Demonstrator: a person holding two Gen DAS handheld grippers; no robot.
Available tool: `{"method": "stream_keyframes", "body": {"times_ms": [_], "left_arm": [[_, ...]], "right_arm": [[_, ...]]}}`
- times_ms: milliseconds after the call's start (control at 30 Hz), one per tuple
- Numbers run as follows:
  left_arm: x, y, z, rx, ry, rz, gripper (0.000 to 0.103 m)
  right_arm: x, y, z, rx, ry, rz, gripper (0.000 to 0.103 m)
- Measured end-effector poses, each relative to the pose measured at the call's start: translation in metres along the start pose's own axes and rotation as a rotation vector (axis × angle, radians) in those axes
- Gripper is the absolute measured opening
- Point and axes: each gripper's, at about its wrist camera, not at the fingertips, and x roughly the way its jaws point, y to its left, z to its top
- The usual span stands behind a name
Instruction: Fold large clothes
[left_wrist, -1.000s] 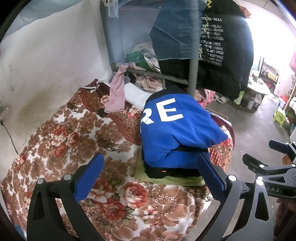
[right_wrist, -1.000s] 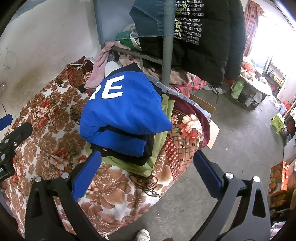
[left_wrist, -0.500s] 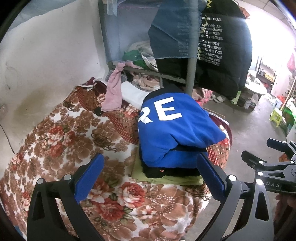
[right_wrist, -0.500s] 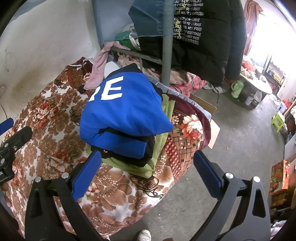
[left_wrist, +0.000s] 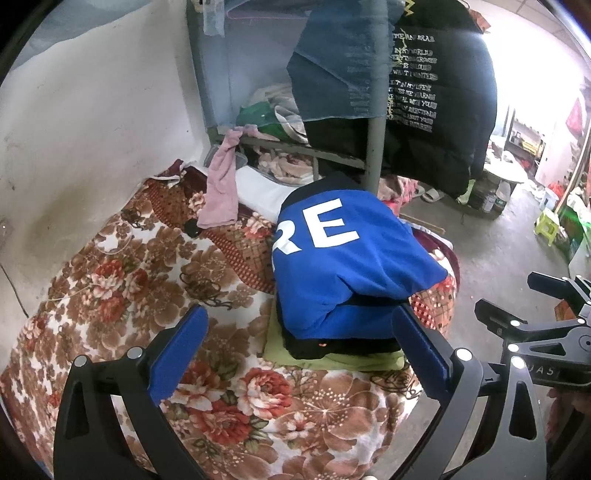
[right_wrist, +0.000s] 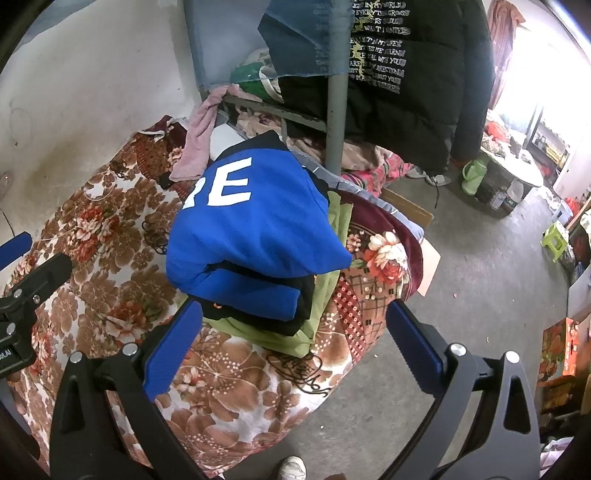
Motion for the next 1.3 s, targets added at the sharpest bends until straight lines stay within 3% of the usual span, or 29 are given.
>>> {"method": "stream_keyframes", "body": {"times_ms": [933,1300], "left_arm": [[-0.009,0.000,0.004,0.041,-0.023,0.019,0.098],[-0.013,0.003,0.006,0.001,-0.005,0.010,0.098]], "right_arm": [[-0.006,0.006,-0.002,-0.012,0.006,-0.009,0.098],[-0.010,0.004,-0.002,-0.014,0.005,-0.014,0.098]]}}
